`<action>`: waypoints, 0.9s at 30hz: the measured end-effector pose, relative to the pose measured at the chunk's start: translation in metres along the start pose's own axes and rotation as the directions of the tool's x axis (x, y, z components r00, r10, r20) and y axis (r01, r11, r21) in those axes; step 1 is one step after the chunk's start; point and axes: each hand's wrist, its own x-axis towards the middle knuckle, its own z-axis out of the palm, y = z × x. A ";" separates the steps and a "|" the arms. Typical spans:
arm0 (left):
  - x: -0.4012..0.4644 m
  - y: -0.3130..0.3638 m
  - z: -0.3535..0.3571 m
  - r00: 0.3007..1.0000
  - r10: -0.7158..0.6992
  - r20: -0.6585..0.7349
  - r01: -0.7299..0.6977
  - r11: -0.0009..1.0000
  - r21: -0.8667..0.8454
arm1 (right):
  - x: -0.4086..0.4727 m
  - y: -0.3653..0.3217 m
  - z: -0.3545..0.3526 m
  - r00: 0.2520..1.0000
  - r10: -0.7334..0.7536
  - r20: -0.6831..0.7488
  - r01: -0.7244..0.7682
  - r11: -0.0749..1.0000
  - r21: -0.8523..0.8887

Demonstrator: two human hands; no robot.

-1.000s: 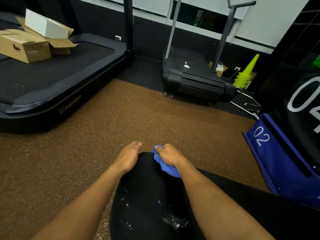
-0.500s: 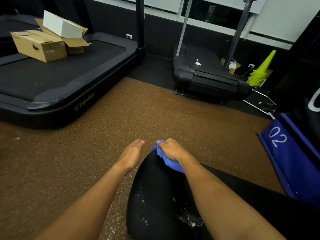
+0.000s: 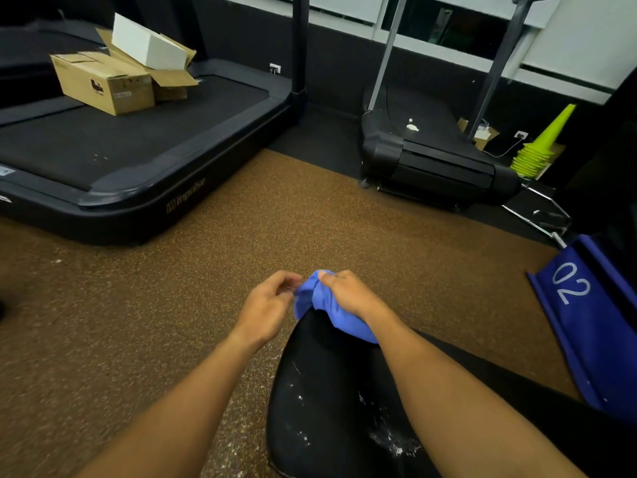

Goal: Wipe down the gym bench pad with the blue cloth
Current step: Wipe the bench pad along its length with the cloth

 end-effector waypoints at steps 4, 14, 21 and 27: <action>-0.003 0.013 0.017 0.997 0.068 0.042 -0.071 0.994 0.079 | -0.001 -0.010 -0.004 0.999 0.024 -0.044 -0.015 0.980 0.197; -0.004 0.055 0.024 0.993 -0.079 0.088 0.106 0.929 -0.354 | -0.024 -0.038 -0.012 0.999 -0.044 0.019 0.035 0.943 0.331; 0.000 0.100 0.008 0.992 -0.019 0.123 0.063 0.927 -0.370 | -0.042 -0.048 -0.061 0.961 -0.275 0.026 0.247 0.897 0.366; -0.002 0.114 0.000 0.983 0.085 0.163 -0.023 0.938 -0.345 | -0.042 -0.057 -0.077 0.900 -0.435 0.034 0.437 0.899 -0.046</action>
